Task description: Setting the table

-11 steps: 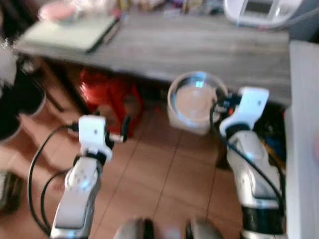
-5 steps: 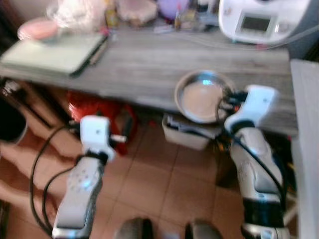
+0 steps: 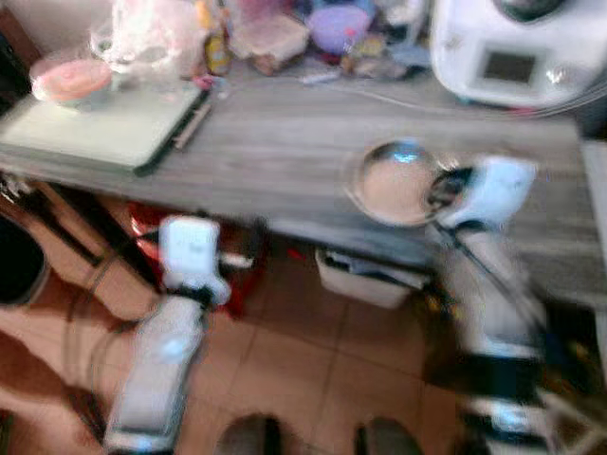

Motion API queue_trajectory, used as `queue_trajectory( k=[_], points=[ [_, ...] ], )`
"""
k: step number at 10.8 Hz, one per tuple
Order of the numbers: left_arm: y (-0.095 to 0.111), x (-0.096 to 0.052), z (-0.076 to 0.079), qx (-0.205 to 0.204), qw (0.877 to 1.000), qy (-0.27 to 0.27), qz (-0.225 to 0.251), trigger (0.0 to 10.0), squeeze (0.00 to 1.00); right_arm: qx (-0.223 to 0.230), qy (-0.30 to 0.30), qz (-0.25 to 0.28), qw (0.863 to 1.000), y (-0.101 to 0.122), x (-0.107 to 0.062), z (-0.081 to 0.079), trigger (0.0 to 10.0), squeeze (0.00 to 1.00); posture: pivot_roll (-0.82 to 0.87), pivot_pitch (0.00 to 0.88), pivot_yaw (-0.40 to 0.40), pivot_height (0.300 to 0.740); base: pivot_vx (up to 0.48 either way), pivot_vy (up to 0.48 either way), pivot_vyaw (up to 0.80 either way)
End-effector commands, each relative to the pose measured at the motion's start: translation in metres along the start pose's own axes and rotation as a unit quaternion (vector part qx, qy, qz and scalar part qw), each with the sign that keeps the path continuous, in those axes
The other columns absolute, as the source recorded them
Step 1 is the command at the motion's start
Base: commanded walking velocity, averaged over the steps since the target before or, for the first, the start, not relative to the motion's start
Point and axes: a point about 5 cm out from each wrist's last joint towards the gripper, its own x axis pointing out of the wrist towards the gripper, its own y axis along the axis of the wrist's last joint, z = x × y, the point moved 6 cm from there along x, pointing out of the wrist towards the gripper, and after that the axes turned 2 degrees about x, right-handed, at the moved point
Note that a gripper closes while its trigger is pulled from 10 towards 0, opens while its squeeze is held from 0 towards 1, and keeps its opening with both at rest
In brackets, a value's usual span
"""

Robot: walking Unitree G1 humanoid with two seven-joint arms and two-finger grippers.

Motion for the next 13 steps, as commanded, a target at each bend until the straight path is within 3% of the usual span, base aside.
queue_trajectory(
  k=[1, 2, 4, 5, 6, 7, 8, 11, 12, 13],
  points=[
    [-0.002, -0.002, -0.001, 0.003, 1.000, 0.004, -0.003, 10.0, 0.00, 0.014, -0.002, -0.012, 1.000, -0.003, 0.003, 0.004, 0.0, 0.00, 0.00, 0.144, 0.087, 0.740, 0.000, 0.000, 0.00],
    [-0.002, -0.003, -0.001, 0.004, 1.000, 0.004, -0.004, 10.0, 0.00, 0.028, -0.001, -0.031, 0.999, -0.011, 0.008, 0.000, 0.0, 0.00, 0.01, 0.146, 0.088, 0.740, 0.000, 0.000, 0.00],
    [-0.001, -0.004, -0.002, 0.005, 1.000, 0.006, -0.004, 10.0, 0.00, 0.009, -0.010, -0.030, 0.999, -0.007, 0.020, -0.004, 0.0, 0.00, 0.01, 0.149, 0.088, 0.740, 0.000, 0.000, 0.00],
    [-0.001, -0.004, -0.002, 0.005, 1.000, 0.007, -0.005, 10.0, 0.00, -0.003, -0.032, -0.037, 0.999, -0.006, 0.028, 0.001, 0.0, 0.00, 0.02, 0.155, 0.090, 0.740, 0.000, 0.000, 0.00],
    [-0.002, -0.005, -0.002, 0.004, 1.000, 0.007, -0.006, 10.0, 0.00, -0.005, -0.049, -0.044, 0.998, -0.005, 0.035, 0.006, 1.5, 0.00, 0.02, 0.155, 0.090, 0.740, 0.000, 0.000, 0.00],
    [-0.001, -0.005, -0.001, 0.004, 1.000, 0.007, -0.007, 10.0, 0.00, 0.004, -0.061, -0.054, 0.997, -0.005, 0.041, 0.009, 8.3, 0.00, 0.02, 0.167, 0.091, 0.740, 0.000, 0.000, 0.00],
    [-0.001, -0.006, -0.001, 0.004, 1.000, 0.007, -0.007, 10.0, 0.00, 0.004, -0.065, -0.069, 0.996, -0.007, 0.046, 0.007, 10.0, 0.00, 0.02, 0.171, 0.091, 0.740, 0.000, 0.000, 0.00],
    [-0.001, -0.012, -0.002, 0.004, 1.000, 0.008, -0.014, 10.0, 0.00, 0.002, -0.072, -0.082, 0.994, -0.010, 0.058, -0.001, 10.0, 0.00, 0.04, 0.197, 0.095, 0.740, 0.000, 0.000, 0.00],
    [-0.002, -0.013, -0.002, 0.005, 1.000, 0.008, -0.016, 10.0, 0.00, 0.000, -0.074, -0.085, 0.994, -0.012, 0.060, -0.002, 10.0, 0.88, 0.05, 0.201, 0.097, 0.740, 0.000, 0.000, 0.00],
    [-0.001, -0.014, -0.002, 0.005, 1.000, 0.007, -0.018, 10.0, 0.00, 0.000, -0.076, -0.086, 0.993, -0.012, 0.062, -0.002, 10.0, 1.00, 0.05, 0.205, 0.099, 0.740, 0.000, 0.000, 0.00]
  ],
)
